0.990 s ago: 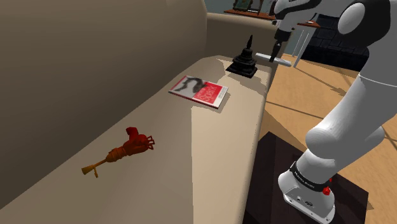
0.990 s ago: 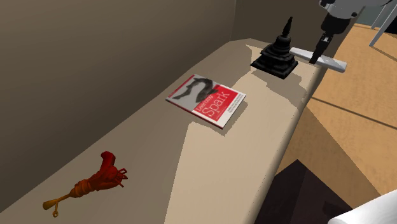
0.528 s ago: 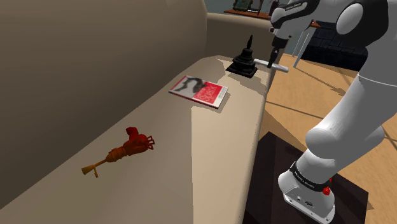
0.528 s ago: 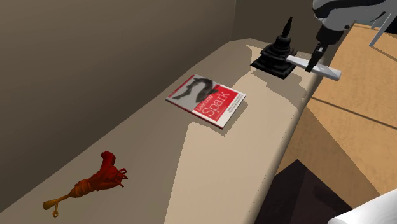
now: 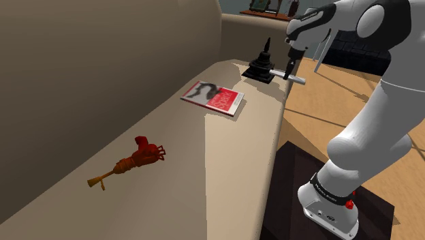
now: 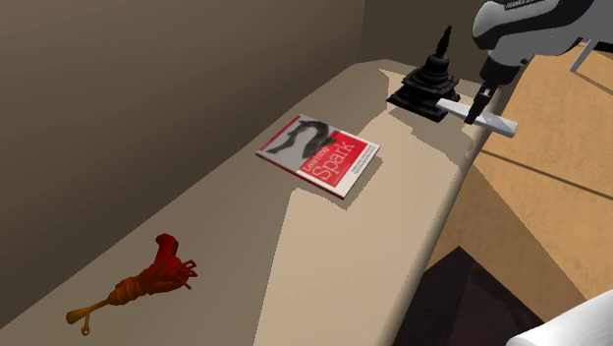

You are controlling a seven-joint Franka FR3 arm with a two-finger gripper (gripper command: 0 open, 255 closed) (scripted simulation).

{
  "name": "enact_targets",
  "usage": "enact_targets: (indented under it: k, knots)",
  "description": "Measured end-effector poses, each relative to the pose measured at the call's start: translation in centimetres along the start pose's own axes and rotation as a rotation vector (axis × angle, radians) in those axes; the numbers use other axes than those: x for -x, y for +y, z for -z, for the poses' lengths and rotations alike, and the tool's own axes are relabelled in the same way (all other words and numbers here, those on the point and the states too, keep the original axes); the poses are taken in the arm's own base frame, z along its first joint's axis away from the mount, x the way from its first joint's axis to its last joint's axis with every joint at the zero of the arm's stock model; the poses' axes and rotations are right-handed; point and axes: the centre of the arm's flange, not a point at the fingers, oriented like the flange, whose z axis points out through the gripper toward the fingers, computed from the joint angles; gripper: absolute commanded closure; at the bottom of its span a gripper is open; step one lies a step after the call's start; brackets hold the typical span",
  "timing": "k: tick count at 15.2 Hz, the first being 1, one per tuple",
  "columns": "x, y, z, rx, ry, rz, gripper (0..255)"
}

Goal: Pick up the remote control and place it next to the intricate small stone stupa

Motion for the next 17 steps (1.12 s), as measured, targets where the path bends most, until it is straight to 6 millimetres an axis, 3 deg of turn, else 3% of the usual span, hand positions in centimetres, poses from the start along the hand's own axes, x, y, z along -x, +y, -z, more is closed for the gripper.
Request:
enact_targets:
  k: [12, 17]
  knots:
    - [0.4, -0.1, -6.5, 0.0, 0.0, 0.0, 255]
    - [0.4, -0.2, -7.5, 0.0, 0.0, 0.0, 255]
